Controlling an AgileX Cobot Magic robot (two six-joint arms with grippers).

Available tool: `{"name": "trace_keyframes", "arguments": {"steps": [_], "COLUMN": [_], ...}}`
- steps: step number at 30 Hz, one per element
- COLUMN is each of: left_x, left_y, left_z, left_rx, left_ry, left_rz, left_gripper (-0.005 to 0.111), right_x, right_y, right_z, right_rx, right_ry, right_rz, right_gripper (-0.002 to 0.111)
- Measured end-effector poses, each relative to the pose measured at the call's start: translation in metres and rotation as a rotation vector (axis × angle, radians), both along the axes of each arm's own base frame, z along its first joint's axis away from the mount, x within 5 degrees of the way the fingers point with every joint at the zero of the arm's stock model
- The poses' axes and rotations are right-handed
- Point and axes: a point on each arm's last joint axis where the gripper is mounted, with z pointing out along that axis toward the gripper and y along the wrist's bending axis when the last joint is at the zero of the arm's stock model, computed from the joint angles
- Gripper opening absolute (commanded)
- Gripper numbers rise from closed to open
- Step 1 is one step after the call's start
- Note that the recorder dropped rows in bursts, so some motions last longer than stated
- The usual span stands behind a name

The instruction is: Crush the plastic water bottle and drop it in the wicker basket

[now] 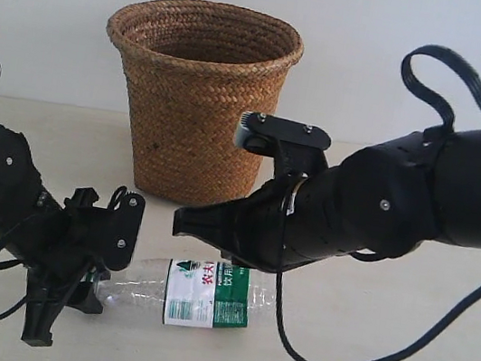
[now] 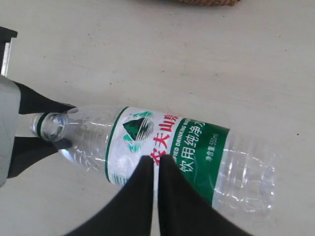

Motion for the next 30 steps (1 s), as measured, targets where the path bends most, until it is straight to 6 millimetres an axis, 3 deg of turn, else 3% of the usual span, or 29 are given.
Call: {"name": "trace_keyframes", "arguments": {"steps": [9,30], "left_x": [0.0,0.0], "left_y": [0.0,0.0], "left_z": [0.0,0.0], "left_rx": [0.0,0.001], "left_ry": [0.001,0.003], "left_rz": [0.0,-0.002], "left_gripper": [0.004,0.004], "right_x": [0.013,0.025], "right_y": [0.02,0.032], "right_z": [-0.014,-0.052], "right_rx": [-0.005,-0.017], "right_ry": [0.039,0.074], "right_rz": [-0.002,-0.023], "right_gripper": [0.0,0.0]}}
